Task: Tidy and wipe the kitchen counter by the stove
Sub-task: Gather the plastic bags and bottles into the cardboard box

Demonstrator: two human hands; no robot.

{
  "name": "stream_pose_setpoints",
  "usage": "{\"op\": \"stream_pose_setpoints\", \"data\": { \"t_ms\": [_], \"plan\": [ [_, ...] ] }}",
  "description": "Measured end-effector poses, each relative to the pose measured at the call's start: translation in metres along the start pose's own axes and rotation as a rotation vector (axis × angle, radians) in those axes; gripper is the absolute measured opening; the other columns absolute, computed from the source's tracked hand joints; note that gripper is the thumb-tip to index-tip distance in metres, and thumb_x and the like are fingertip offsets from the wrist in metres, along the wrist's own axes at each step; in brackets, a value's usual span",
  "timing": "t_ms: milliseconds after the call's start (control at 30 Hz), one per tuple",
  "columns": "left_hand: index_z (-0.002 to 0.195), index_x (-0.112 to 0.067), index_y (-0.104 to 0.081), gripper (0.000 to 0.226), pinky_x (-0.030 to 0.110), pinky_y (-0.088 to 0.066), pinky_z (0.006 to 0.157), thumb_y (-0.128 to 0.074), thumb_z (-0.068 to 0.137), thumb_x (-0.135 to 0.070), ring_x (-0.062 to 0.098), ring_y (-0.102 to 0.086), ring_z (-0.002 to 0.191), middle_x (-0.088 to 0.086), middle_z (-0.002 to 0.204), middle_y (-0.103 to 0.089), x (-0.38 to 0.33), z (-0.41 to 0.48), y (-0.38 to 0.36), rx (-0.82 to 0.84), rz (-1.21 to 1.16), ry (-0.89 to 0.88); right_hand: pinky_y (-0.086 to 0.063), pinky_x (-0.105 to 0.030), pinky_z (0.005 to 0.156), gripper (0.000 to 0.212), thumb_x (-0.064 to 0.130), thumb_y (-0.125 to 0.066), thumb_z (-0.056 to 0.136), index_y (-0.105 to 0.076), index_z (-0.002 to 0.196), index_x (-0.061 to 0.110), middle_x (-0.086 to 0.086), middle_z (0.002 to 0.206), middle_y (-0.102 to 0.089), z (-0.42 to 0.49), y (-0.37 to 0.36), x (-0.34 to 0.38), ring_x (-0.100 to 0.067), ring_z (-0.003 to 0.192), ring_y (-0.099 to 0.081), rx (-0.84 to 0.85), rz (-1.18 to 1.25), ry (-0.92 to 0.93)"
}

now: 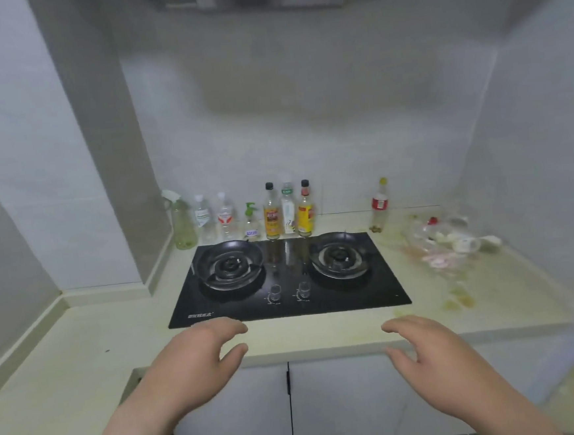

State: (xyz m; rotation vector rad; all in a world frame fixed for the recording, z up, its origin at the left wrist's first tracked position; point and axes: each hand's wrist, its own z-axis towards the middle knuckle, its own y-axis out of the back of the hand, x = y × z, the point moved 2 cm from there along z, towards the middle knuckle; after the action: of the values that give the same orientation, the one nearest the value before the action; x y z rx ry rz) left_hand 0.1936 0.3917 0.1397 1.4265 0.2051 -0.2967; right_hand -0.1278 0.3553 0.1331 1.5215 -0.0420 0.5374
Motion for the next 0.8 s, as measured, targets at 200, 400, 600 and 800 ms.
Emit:
{"op": "stream_pose_setpoints", "data": {
  "t_ms": [200, 400, 600, 800],
  "plan": [
    [0.128, -0.039, -0.057, 0.033, 0.016, -0.039, 0.098, -0.052, 0.095, -0.042, -0.004, -0.049, 0.121, -0.033, 0.124, -0.052, -0.065, 0.044, -0.022, 0.026, -0.005, -0.133, -0.031, -0.017, 0.104, 0.042, 0.040, -0.046, 0.099, -0.044, 0.141, 0.033, 0.020, 0.142, -0.044, -0.033, 0.037, -0.066, -0.001, 0.129, -0.041, -0.061, 0.029, -0.158],
    [0.129, -0.039, -0.057, 0.035, 0.018, -0.041, 0.100, -0.053, 0.095, -0.044, -0.005, -0.050, 0.120, -0.029, 0.128, -0.055, -0.122, 0.097, -0.057, 0.079, -0.061, -0.215, -0.025, -0.016, 0.108, 0.045, 0.041, -0.045, 0.100, -0.039, 0.144, 0.034, 0.021, 0.146, -0.039, -0.042, 0.058, -0.128, 0.000, 0.136, -0.034, -0.084, 0.074, -0.284],
    [0.106, -0.053, -0.057, 0.022, 0.009, -0.038, 0.089, -0.063, 0.091, -0.039, -0.016, -0.051, 0.101, -0.041, 0.111, -0.051, -0.174, 0.159, -0.106, 0.192, -0.385, -0.177, -0.024, -0.020, 0.114, 0.048, 0.046, -0.048, 0.098, -0.034, 0.143, 0.041, 0.026, 0.148, -0.033, -0.011, 0.062, -0.197, 0.001, 0.139, -0.030, -0.024, 0.129, -0.368],
    [0.101, -0.054, -0.060, 0.022, 0.007, -0.043, 0.088, -0.068, 0.084, -0.043, -0.010, -0.056, 0.104, -0.038, 0.111, -0.058, -0.205, 0.233, -0.150, 0.273, -0.522, -0.135, -0.026, -0.014, 0.108, 0.043, 0.049, -0.052, 0.094, -0.022, 0.123, 0.059, 0.033, 0.141, -0.029, 0.050, 0.069, -0.254, 0.009, 0.129, -0.031, 0.023, 0.135, -0.384]
  ]
}}
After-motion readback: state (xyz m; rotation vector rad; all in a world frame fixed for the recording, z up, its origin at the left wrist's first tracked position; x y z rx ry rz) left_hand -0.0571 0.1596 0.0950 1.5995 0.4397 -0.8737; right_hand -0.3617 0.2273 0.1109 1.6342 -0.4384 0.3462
